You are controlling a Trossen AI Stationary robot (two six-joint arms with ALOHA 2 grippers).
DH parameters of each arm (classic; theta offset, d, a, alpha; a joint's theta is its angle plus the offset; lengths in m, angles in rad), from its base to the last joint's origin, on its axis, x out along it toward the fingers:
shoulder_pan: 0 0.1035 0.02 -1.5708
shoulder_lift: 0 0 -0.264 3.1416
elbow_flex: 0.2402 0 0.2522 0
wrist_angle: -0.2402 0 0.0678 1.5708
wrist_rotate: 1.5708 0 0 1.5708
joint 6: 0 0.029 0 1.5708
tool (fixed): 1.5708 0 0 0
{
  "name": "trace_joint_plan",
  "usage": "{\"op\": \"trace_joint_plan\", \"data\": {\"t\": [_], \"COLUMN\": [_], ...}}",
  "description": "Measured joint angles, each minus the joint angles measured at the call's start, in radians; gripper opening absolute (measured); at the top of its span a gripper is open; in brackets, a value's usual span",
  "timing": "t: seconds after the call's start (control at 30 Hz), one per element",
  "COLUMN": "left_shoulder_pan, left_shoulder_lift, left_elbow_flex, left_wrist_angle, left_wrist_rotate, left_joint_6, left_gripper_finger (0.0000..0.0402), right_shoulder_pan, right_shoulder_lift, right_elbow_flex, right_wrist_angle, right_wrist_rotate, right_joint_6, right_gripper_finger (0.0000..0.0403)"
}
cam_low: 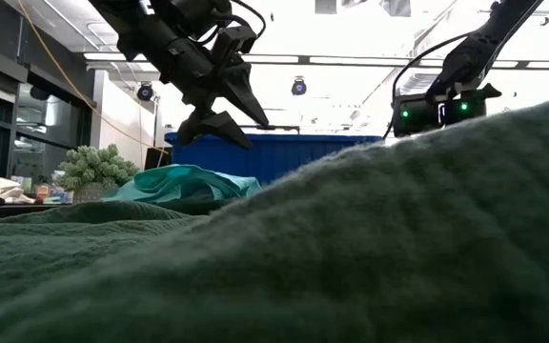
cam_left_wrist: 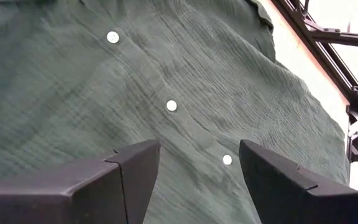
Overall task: Fold laundry
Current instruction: Fold the green polo shirt from the blue laundry bin
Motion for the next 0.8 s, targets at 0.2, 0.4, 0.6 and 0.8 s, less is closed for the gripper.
{"op": "trace_joint_plan", "data": {"t": [0.2,0.4,0.6,0.8], "left_shoulder_pan": [-0.027,-0.059,-0.063,-0.082], "left_shoulder_lift": [-0.017,-0.051,-0.047,-0.047], "left_elbow_flex": [-0.001,-0.001,-0.001,-0.001], "left_wrist_angle": [-0.001,-0.064,-0.140,-0.212], "left_wrist_rotate": [0.055,-0.031,-0.107,-0.193], "left_joint_6": [0.001,0.018,0.018,0.007], "left_gripper_finger": [0.0204,0.0204,0.0204,0.0204], "right_shoulder_pan": [0.053,0.171,0.302,0.381], "right_shoulder_lift": [-0.014,-0.132,-0.274,-0.362], "right_elbow_flex": [-0.001,-0.002,-0.002,-0.002], "right_wrist_angle": [-0.002,-0.020,-0.021,0.082], "right_wrist_rotate": [-0.022,-0.056,-0.054,-0.038], "right_joint_6": [-0.115,-0.095,0.036,0.113], "right_gripper_finger": [0.0006,0.0002,0.0001,0.0001]}}
